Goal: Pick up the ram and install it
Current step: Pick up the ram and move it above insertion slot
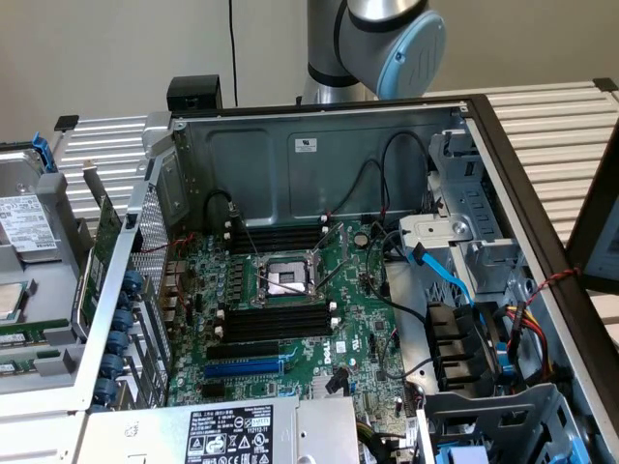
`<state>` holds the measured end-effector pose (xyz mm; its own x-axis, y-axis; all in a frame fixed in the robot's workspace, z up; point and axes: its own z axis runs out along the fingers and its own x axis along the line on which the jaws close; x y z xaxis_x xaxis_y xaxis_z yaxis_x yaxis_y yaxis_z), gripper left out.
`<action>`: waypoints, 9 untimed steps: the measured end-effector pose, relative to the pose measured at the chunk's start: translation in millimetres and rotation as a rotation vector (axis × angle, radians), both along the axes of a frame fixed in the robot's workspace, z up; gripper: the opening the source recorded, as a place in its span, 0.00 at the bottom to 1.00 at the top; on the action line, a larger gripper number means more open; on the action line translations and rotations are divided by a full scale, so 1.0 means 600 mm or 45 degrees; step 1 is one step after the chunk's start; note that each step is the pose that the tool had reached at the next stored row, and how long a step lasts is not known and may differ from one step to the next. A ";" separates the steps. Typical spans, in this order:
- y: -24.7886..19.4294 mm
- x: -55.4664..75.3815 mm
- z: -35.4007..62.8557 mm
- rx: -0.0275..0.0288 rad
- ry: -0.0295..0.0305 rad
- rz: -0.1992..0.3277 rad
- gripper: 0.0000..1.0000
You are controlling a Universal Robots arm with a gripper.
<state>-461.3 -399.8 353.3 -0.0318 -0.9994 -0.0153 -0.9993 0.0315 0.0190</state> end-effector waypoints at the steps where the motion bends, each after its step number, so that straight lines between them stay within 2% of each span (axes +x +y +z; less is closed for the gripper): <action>1: 0.0000 0.000 0.000 0.0000 0.0001 0.024 0.10; 5: 0.0000 0.000 0.000 0.0000 0.0000 0.115 0.10; 8: 0.0000 0.000 0.000 -0.0001 0.0000 0.126 0.10; 9: 0.0001 0.000 -0.001 -0.0004 -0.0037 0.126 0.11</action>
